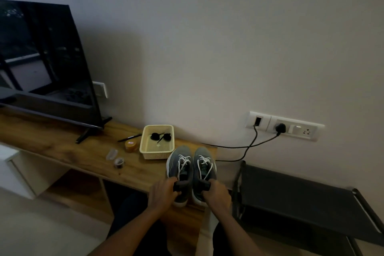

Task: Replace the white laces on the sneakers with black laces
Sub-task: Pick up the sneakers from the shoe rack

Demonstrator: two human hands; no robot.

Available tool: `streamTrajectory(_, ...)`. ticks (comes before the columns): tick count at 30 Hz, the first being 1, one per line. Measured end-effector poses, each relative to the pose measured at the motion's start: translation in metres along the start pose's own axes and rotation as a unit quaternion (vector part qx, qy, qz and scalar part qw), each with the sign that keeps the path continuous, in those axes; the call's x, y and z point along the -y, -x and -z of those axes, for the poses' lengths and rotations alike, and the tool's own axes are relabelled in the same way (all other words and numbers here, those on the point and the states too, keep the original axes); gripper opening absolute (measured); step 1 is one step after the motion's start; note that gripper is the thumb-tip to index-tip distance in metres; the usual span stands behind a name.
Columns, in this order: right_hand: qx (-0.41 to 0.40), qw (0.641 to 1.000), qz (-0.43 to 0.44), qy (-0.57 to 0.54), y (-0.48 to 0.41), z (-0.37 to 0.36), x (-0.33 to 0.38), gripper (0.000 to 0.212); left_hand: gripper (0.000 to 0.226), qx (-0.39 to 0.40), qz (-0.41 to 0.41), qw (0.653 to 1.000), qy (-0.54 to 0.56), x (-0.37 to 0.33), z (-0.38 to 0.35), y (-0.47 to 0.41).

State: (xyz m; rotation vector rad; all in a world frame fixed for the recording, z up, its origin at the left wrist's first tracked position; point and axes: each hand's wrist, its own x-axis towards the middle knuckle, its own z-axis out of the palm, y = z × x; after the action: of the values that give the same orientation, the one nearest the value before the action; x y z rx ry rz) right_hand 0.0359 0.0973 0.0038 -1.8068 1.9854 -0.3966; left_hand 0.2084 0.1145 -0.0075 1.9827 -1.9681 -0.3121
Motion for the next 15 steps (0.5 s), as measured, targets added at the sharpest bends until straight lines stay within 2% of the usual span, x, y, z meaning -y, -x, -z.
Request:
streamTrajectory(6,0.011,1.0,-0.001,0.01,-0.015,-0.03,-0.001,0.024,0.024,0.004,0.045,0.998,0.047,0.024,-0.016,-0.008)
streamTrajectory(15,0.048,0.998,0.016,0.026,-0.022,-0.045,-0.004,0.039,0.022,0.001,0.12,0.989,0.087,0.036,-0.028,-0.014)
